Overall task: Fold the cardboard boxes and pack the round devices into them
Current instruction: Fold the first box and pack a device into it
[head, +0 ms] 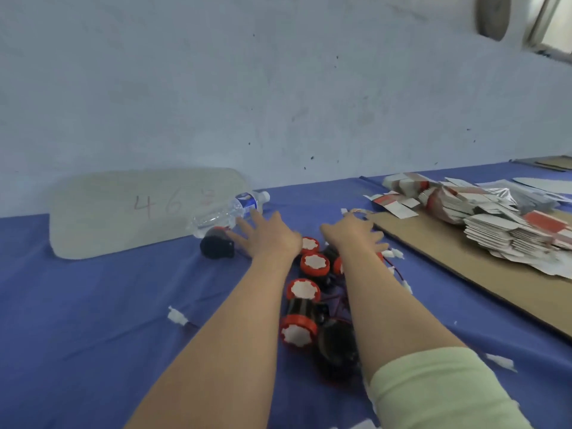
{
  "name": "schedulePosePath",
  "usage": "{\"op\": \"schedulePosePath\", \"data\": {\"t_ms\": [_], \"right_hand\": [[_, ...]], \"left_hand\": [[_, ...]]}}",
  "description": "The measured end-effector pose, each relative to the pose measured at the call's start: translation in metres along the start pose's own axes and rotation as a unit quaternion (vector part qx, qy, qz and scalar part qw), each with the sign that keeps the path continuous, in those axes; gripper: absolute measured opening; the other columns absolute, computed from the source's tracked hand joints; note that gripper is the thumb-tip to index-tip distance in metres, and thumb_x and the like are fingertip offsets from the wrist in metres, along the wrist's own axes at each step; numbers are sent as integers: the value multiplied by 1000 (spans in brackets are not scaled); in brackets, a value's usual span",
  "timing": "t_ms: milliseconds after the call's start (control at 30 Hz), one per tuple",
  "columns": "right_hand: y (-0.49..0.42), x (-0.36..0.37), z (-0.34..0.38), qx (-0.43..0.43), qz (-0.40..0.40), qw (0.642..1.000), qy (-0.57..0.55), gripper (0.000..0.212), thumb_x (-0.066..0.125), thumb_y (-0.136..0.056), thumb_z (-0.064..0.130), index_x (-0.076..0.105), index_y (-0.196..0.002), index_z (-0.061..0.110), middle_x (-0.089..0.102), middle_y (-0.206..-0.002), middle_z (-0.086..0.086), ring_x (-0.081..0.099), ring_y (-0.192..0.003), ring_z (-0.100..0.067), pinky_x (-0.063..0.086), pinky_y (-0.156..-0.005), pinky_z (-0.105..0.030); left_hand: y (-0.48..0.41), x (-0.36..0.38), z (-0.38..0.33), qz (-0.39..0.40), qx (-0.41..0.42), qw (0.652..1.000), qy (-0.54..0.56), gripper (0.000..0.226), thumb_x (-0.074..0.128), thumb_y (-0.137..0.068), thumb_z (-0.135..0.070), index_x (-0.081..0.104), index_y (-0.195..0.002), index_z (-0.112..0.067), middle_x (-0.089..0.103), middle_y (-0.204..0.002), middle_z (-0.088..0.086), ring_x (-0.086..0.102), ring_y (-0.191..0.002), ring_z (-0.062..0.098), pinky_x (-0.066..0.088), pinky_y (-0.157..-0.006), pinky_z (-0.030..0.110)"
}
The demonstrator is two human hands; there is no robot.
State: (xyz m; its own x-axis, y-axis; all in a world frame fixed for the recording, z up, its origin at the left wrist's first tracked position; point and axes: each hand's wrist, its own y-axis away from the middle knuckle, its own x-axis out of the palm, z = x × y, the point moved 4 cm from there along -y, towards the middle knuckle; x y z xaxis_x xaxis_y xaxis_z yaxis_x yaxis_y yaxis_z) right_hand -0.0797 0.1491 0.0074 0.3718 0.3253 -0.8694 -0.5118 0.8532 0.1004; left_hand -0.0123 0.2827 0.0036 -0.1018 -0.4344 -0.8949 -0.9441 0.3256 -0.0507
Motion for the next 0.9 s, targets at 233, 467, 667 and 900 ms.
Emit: {"op": "schedulePosePath", "data": {"t_ms": [233, 467, 667, 900], "right_hand": [[-30, 29, 3, 3, 20, 997, 74, 75, 50, -83, 58, 22, -148, 35, 29, -151, -18, 23, -138, -42, 10, -111, -62], [8, 56, 37, -72, 136, 988, 20, 42, 53, -82, 53, 53, -93, 12, 62, -114, -10, 56, -110, -33, 36, -104, -49], [81, 72, 74, -174, 191, 965, 56, 44, 52, -86, 53, 53, -90, 9, 60, -107, -9, 57, -104, -32, 44, -98, -46], [202, 89, 105, -289, 270, 916, 70, 30, 46, -96, 24, 56, -114, 1, 58, -117, -17, 57, -96, -33, 46, -78, -36]], "left_hand": [[-29, 26, 30, 64, -45, 995, -62, 84, 30, -86, -75, 29, -149, -20, 12, -159, 14, 1, -145, 42, -1, -112, 65], [-22, 3, 50, 79, -43, 990, -107, 48, 35, -92, -58, 54, -126, -28, 53, -135, 2, 38, -134, 30, 15, -112, 53], [14, -37, 112, 148, -71, 985, -59, 27, 49, -90, -38, 63, -86, -15, 67, -102, 12, 63, -97, 28, 45, -95, 42], [79, -125, 198, 72, -135, 988, -23, 48, 48, -99, -38, 59, -117, 5, 62, -117, 23, 60, -106, 35, 46, -84, 35]]}}
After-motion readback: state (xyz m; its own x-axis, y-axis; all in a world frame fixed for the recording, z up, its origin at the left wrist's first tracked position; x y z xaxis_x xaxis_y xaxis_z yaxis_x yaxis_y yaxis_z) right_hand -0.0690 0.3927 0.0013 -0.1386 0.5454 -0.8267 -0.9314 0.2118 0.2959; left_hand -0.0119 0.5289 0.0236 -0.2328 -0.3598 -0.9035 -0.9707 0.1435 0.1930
